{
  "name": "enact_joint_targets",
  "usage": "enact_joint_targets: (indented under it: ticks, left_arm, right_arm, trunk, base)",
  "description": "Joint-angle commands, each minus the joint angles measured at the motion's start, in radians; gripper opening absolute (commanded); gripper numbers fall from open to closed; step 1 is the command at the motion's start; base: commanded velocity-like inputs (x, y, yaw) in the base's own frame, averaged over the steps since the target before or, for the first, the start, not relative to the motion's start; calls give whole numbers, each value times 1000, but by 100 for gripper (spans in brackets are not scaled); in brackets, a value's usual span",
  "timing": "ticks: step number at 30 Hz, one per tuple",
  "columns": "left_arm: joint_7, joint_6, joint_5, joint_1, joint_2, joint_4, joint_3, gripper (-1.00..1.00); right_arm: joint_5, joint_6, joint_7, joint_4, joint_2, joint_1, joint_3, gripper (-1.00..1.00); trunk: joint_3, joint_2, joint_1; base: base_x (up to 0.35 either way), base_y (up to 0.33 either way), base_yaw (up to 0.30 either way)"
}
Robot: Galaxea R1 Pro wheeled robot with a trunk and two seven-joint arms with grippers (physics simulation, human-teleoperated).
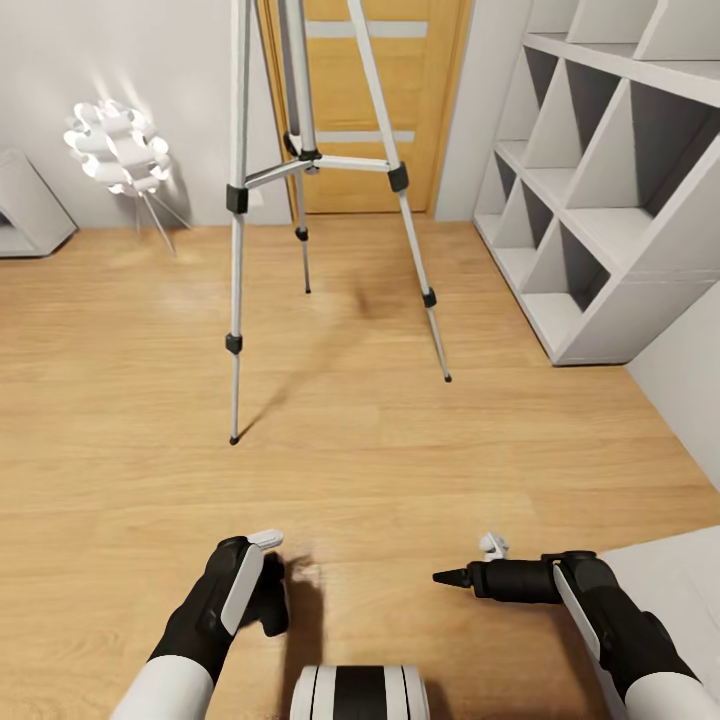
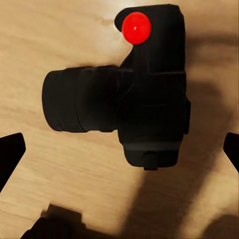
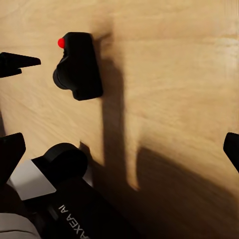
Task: Attach the digital camera to the camera tripod in the bedroom.
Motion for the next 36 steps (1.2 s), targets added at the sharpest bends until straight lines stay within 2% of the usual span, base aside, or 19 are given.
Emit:
enact_joint_targets:
  ticks: [1, 31, 36]
  left_arm:
    - [8, 2, 11, 0, -1, -1, 2, 100]
    - [8, 2, 12, 0, -1, -1, 2, 100]
    - [8, 2, 12, 0, -2, -2, 2, 100]
  right_arm:
    - [-5, 8, 0, 0, 0, 0, -1, 100]
    - [-5, 8, 0, 0, 0, 0, -2, 100]
    - [-5, 8, 0, 0, 0, 0, -2, 100]
  trunk:
    - [-5, -1, 0]
    - [-121, -8, 14]
    - [-121, -8, 14]
  base:
    - [0, 0, 0]
    - [0, 0, 0]
    - [0, 0, 0]
